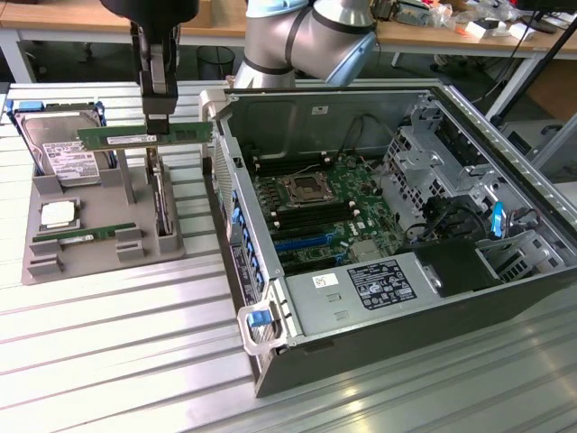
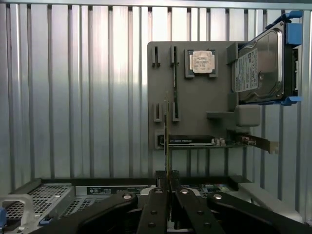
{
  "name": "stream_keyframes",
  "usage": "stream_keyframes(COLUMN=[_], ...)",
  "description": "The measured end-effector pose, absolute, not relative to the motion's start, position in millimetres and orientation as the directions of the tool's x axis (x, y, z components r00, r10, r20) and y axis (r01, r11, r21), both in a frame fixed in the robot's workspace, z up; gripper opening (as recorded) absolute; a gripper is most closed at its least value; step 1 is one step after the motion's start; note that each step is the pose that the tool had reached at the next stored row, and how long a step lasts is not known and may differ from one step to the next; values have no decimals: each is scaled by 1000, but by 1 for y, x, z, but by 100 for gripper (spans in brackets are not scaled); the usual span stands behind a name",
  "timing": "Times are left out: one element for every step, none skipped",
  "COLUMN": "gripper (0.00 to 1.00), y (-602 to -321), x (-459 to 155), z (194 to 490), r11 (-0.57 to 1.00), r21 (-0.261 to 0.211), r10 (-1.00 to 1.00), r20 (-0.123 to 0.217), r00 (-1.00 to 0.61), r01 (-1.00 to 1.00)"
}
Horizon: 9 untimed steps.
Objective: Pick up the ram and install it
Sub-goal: 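Pick up the ram and move it above insertion slot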
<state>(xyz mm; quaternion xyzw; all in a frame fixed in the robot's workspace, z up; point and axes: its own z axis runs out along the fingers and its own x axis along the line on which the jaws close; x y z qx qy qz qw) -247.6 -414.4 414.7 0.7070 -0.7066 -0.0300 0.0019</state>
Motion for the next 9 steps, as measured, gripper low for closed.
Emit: stream_keyframes(gripper=[12, 12, 12, 12, 12, 12, 12, 12, 12], y=[-414, -414, -414, -414, -414, -414, -414, -414, -414], x=[-245, -241, -238, -236, -234, -231, -228, -224, -220], z=[415, 415, 415, 415, 415, 415, 415, 415, 415], r11=[-2, -2, -2, -1, -1, -1, -1, -1, -1], r21=[45, 45, 45, 45, 45, 45, 45, 45, 45], r10=[-999, -999, -999, -999, -999, -999, -999, -999, -999], r20=[-40, -40, -40, -40, -40, -40, -40, -40, -40], r00=[0, 0, 0, 0, 0, 0, 0, 0, 0], r01=[-999, -999, -999, -999, -999, -999, -999, -999, -999])
